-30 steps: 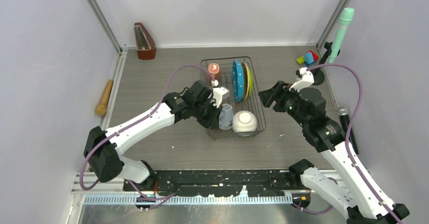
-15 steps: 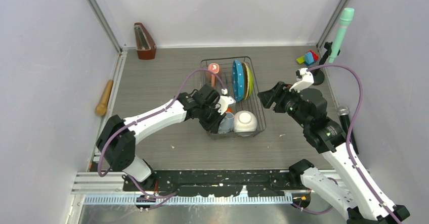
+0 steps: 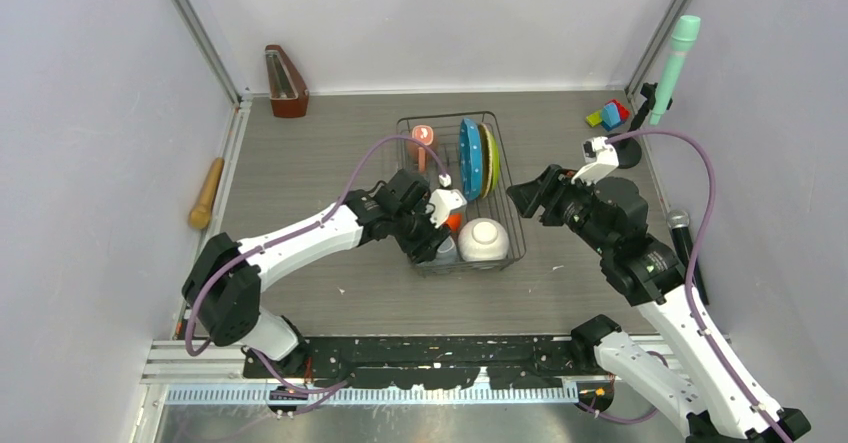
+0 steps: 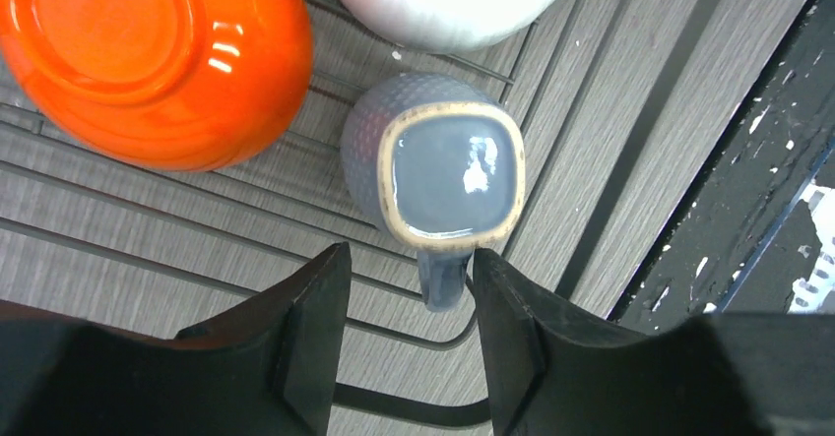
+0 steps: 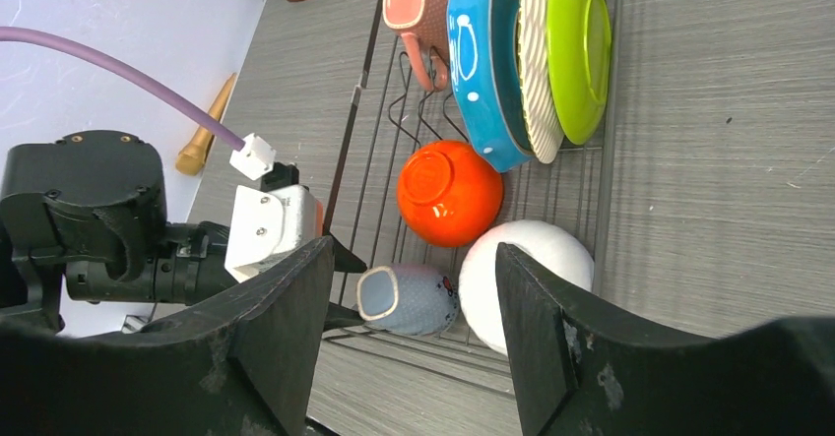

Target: Load the mixed dishes into the dish rack

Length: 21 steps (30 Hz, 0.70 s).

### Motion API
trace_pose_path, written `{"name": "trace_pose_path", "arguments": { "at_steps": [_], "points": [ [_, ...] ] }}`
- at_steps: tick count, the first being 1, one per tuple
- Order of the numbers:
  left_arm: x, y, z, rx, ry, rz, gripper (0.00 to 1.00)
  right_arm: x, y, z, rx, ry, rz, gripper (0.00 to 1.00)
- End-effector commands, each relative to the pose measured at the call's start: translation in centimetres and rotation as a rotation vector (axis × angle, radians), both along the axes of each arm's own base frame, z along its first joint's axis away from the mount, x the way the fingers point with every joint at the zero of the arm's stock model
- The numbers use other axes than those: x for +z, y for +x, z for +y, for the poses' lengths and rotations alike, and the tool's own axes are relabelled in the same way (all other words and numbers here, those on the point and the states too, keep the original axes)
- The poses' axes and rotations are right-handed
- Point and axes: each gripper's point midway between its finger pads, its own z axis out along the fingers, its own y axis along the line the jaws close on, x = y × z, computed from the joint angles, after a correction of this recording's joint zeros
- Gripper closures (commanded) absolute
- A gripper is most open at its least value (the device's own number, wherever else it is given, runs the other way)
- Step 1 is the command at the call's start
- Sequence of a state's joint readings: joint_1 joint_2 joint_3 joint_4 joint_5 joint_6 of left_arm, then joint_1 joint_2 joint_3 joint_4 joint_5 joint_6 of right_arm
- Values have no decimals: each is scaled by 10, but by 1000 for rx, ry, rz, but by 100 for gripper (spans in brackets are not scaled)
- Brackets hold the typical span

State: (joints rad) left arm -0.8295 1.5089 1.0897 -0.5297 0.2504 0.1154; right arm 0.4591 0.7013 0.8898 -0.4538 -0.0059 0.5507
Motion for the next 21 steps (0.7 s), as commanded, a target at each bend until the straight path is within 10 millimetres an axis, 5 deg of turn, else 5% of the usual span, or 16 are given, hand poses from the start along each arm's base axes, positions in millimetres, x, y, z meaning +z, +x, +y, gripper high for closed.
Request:
{"name": "trace_pose_path", "arguments": {
  "at_steps": [1, 6, 12, 16, 21],
  "points": [
    [28, 3, -6, -25, -66, -66, 47, 8, 1, 6, 22, 21, -24, 33],
    [47, 1, -6, -7, -91, -68, 45, 4, 4, 11, 34, 29, -3, 33],
    [100, 3, -14, 64, -254, -122, 39, -4, 11, 6, -10, 0, 34, 33],
    [126, 20, 6, 238, -292, -223, 19, -19, 24, -22, -173, -83, 73, 31],
    [140, 44, 51, 479, -227, -328, 15, -39, 35, -68, -380, -263, 55, 13]
  ]
}}
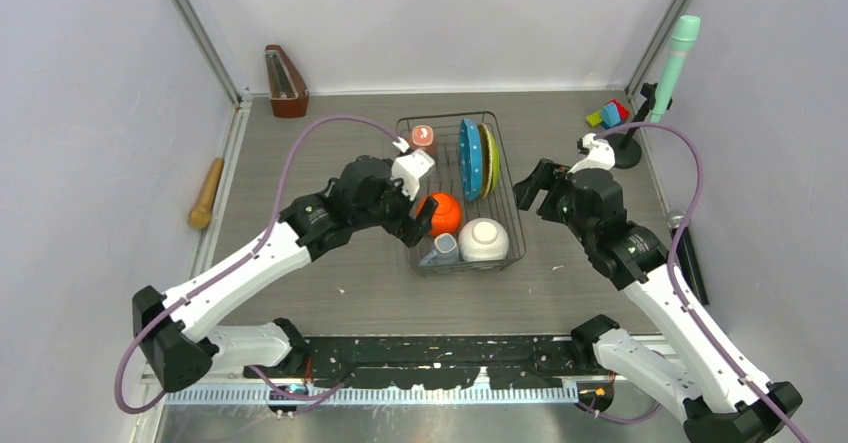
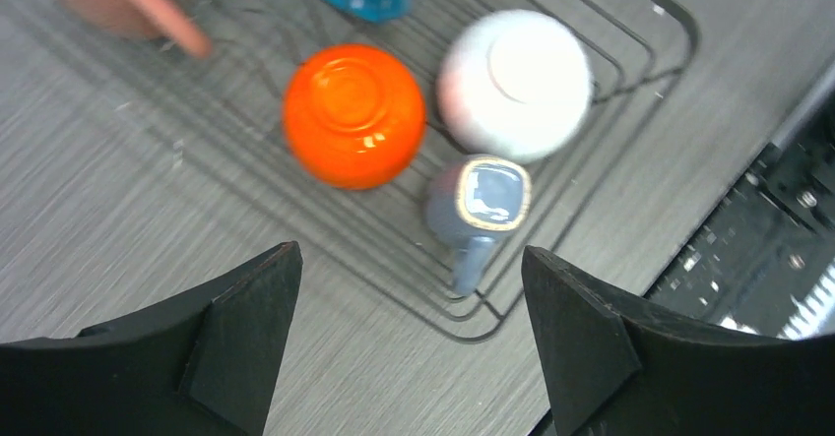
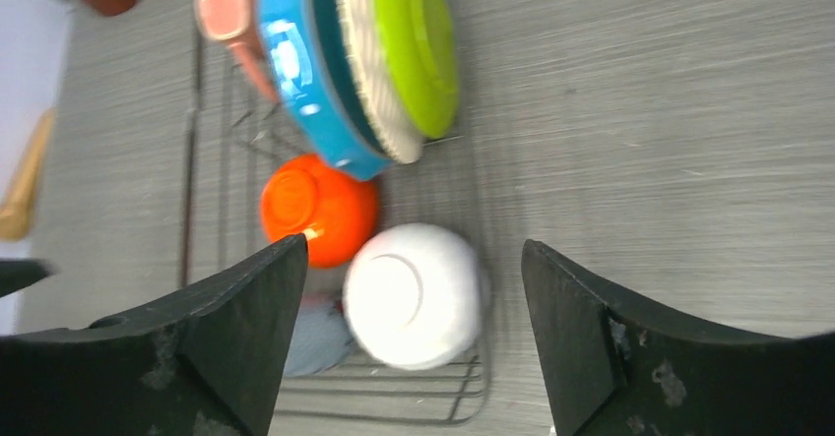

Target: Load the mixed dishes into the dish rack

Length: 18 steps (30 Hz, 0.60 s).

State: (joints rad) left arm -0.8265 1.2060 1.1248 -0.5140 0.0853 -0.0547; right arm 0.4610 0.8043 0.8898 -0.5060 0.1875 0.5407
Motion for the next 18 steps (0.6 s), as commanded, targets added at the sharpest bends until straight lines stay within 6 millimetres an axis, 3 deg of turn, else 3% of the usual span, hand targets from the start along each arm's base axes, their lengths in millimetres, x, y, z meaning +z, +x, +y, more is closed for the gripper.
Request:
{"name": "trace_pose_path", "arguments": {
  "at_steps": [1, 5, 10, 14, 15, 16, 17, 18],
  "points": [
    [22, 35, 44, 310, -1, -87, 14, -2, 11, -58, -275, -165, -61, 11],
    [11, 59, 103, 583, -118, -33, 12, -5, 12, -96, -465, -212, -92, 7],
    [-21, 74, 184, 925, -258, -10, 10, -36, 29, -122, -585, -173, -42, 5],
    [-48, 78, 233, 1153, -227, -83, 5, -66, 29, -159, -676, -268, -37, 5],
    [-58, 79, 243, 1203, -218, -106, 4, -66, 26, -166, -695, -280, -60, 5],
    [-68, 80, 251, 1227, -206, -125, 3, -79, 23, -170, -690, -318, -76, 5],
    [-79, 78, 261, 1261, -170, -143, 2, -60, 28, -168, -697, -265, -192, 7],
    [-83, 78, 269, 1285, -148, -172, 2, -83, 24, -164, -647, -283, -186, 8]
  ]
}}
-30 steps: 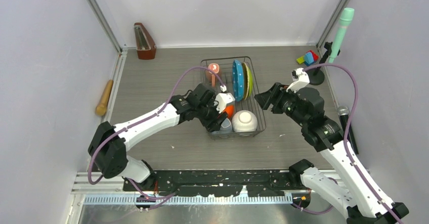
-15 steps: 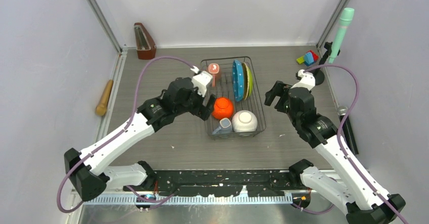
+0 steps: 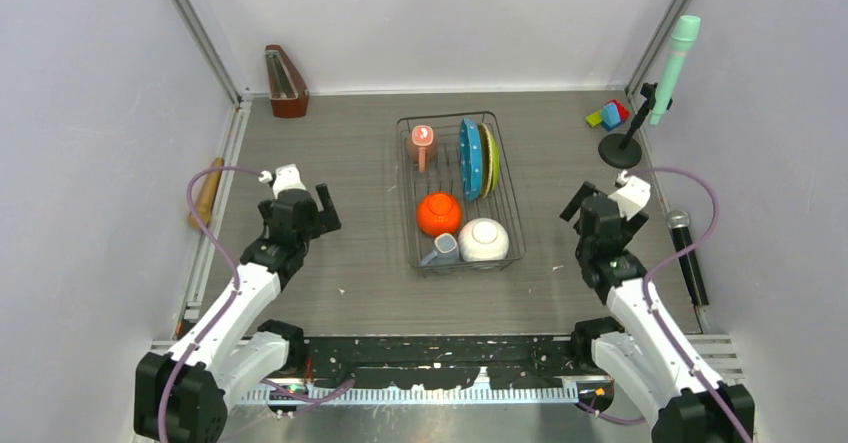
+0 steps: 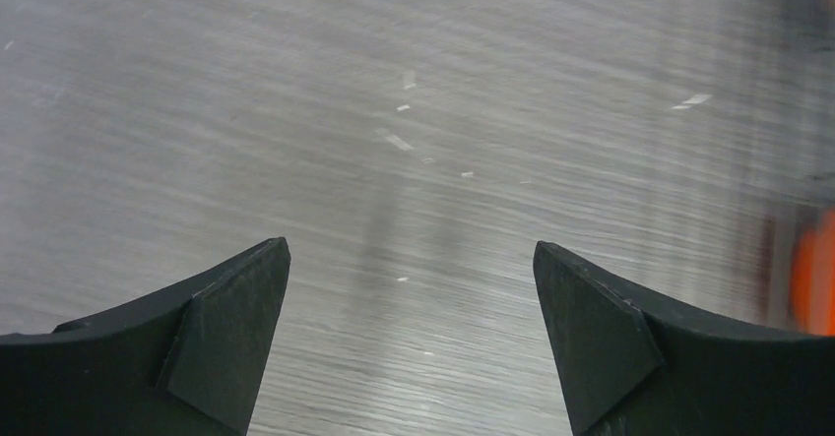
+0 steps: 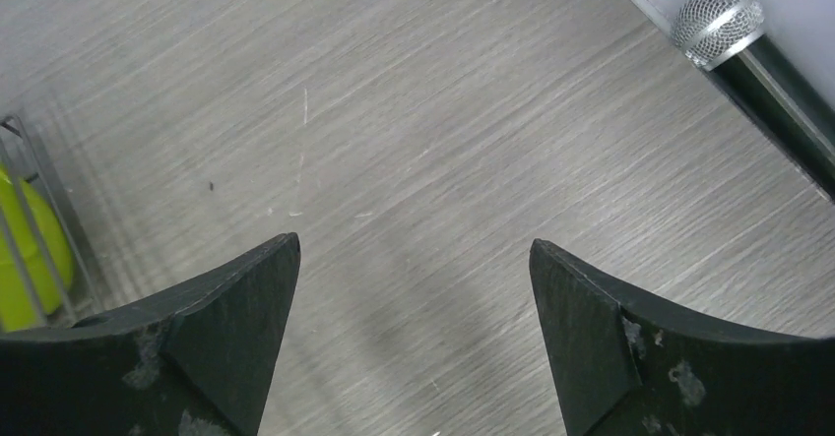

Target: Load the mixed dishes into the dish rack

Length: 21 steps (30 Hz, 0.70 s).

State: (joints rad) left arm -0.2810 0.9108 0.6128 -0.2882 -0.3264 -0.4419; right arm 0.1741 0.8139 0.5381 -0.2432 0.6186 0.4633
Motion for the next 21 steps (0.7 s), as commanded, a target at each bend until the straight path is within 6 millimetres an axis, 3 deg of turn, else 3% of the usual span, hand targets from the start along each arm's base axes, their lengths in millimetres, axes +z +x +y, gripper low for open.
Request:
{"name": "trace_pose_path", "arguments": {
  "at_steps": [1, 2, 5, 6, 7, 8, 9, 10, 11, 12, 14, 16, 21],
  "points": [
    [0, 16, 43, 217, 86, -156, 1, 34, 12, -3, 43, -57, -333, 11],
    [-2, 18, 49, 231, 116, -184, 1, 17, 10, 0, 87, -89, -317, 13],
    [8, 33, 54, 244, 148, -315, 0, 11, 17, -5, 55, -117, -337, 13],
    [14, 39, 54, 239, 159, -357, 0, -1, 21, -5, 56, -125, -301, 12],
    [15, 43, 54, 240, 171, -374, 0, 5, 26, -5, 56, -128, -339, 12],
    [15, 47, 53, 228, 188, -384, 0, -8, 31, -4, 62, -138, -297, 11],
    [12, 52, 52, 207, 223, -379, 0, -3, 37, -3, 70, -152, -316, 11],
    [0, 56, 54, 206, 256, -348, 0, -20, 41, -3, 77, -164, -261, 11],
    [-5, 60, 57, 218, 277, -336, 0, -18, 46, -3, 74, -164, -278, 10],
    [-15, 61, 58, 201, 313, -285, 1, -34, 49, -5, 71, -168, -233, 10],
    [-30, 65, 59, 186, 337, -259, 2, -38, 60, -4, 92, -160, -242, 10],
    [-30, 72, 57, 157, 373, -296, 3, -46, 70, 0, 149, -136, -217, 10],
    [-31, 72, 54, 115, 375, -317, 1, -54, 93, -16, 166, -76, -151, 10]
  ]
}}
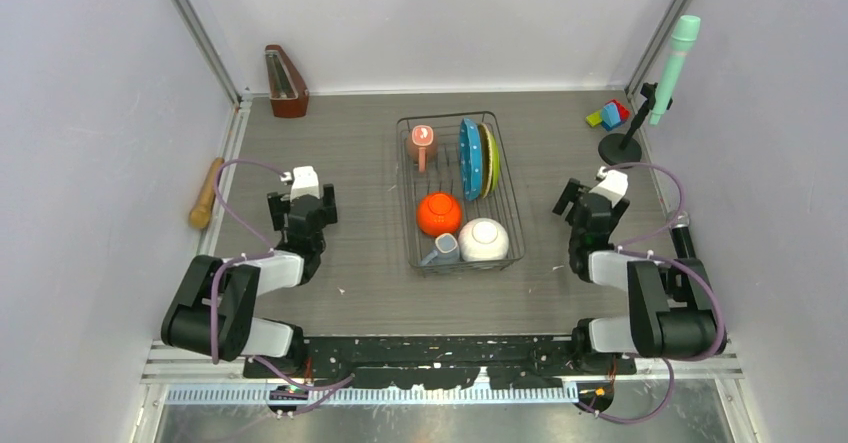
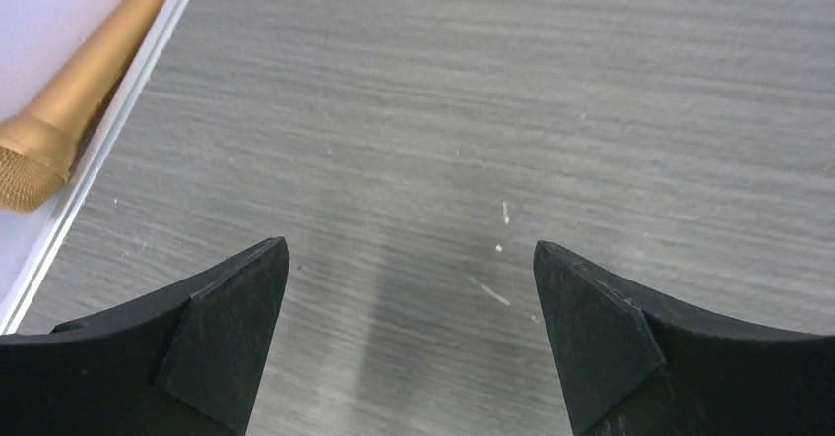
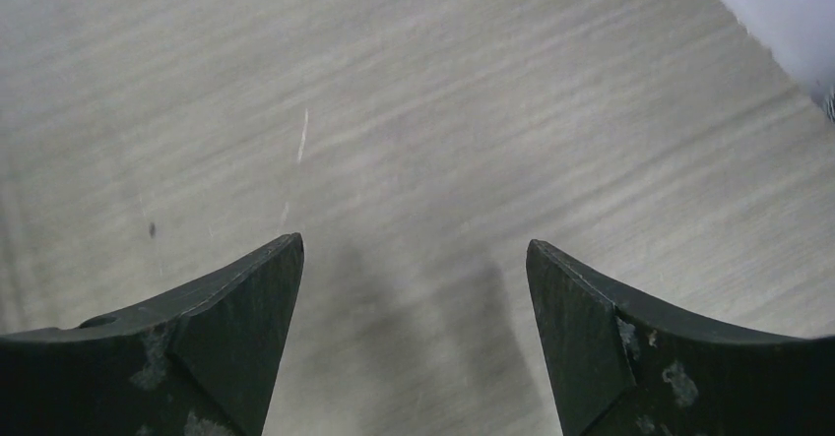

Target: Load the mixed dishes into the dish rack

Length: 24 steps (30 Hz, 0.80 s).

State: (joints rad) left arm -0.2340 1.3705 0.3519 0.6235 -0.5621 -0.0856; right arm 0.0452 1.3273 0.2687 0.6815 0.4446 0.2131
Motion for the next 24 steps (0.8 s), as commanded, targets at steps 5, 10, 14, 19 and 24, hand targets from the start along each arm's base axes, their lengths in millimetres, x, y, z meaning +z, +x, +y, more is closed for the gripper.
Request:
{"name": "trace_pose_path", "arguments": {
  "at_steps": [5, 10, 14, 19, 24],
  "points": [
    [15, 25, -15, -203, 3, -225, 1, 24, 38, -15, 24, 57, -175, 12],
    [8, 34, -6, -124, -3, -138, 4, 14, 46, -11, 61, 50, -157, 4],
    [10, 33, -5, -126, -2, -169, 1, 11, 45, -11, 59, 53, -139, 0],
    [8, 36, -5, -133, -9, -153, 1, 11, 45, -10, 63, 52, -145, 0],
    [8, 36, -5, -134, -9, -153, 1, 12, 46, -10, 63, 52, -149, 0]
  ]
}}
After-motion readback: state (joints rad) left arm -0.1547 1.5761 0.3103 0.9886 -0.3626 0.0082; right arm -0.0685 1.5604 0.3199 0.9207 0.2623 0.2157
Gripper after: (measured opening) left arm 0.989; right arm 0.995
